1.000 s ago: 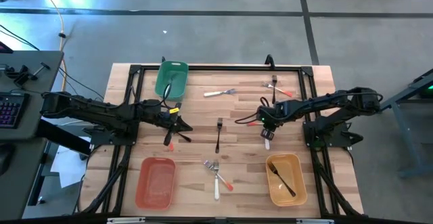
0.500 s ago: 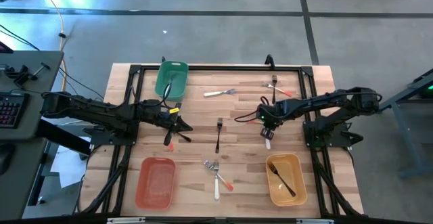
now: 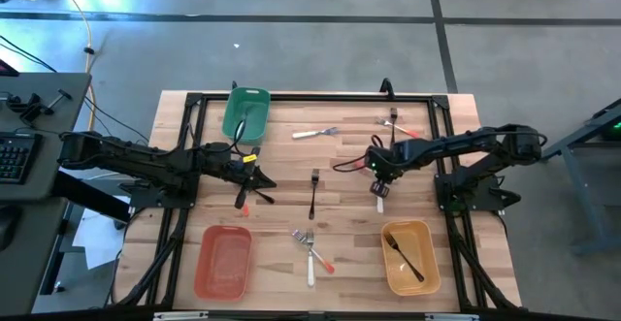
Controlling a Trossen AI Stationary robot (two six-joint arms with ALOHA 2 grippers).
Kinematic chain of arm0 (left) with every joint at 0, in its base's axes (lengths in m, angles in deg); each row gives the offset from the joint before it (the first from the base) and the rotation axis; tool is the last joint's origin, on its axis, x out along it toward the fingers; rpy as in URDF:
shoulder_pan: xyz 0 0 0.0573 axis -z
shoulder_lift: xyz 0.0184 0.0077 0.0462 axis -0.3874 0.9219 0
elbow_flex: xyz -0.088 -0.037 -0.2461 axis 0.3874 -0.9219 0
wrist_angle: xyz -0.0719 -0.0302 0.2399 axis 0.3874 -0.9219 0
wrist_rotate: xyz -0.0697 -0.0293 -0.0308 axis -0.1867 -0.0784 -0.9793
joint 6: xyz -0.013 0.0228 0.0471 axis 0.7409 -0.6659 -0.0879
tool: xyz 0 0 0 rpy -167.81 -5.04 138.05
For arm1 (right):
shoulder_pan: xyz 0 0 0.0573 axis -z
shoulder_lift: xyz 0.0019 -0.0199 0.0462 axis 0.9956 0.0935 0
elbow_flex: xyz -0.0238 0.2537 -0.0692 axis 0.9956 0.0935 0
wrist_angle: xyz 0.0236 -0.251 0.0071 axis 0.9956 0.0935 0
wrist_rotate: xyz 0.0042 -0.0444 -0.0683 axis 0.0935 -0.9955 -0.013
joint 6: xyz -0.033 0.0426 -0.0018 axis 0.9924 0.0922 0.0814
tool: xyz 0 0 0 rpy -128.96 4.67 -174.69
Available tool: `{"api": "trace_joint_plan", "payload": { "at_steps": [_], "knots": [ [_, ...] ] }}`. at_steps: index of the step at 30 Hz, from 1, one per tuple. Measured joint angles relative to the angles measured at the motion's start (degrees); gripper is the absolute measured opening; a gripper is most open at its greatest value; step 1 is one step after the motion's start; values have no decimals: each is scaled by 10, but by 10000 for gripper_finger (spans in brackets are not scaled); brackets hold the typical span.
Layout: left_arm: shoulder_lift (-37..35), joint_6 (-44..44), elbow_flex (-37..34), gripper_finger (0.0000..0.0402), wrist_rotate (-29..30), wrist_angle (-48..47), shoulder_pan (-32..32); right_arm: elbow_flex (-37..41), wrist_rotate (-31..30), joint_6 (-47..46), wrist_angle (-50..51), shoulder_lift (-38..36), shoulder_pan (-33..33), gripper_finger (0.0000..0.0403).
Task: Sort silverware by color (type)
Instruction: Put the orange fork into the orange bin
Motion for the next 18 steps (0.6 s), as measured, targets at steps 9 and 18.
{"api": "trace_joint_plan", "payload": {
  "at_steps": [9,18],
  "knots": [
    [0,13,0,0,0,0,2,-49,-5,-21,12,0,-44,0],
    [14,20,0,0,6,-2,24,-42,-8,-76,-124,14,-129,0]
  ]
}}
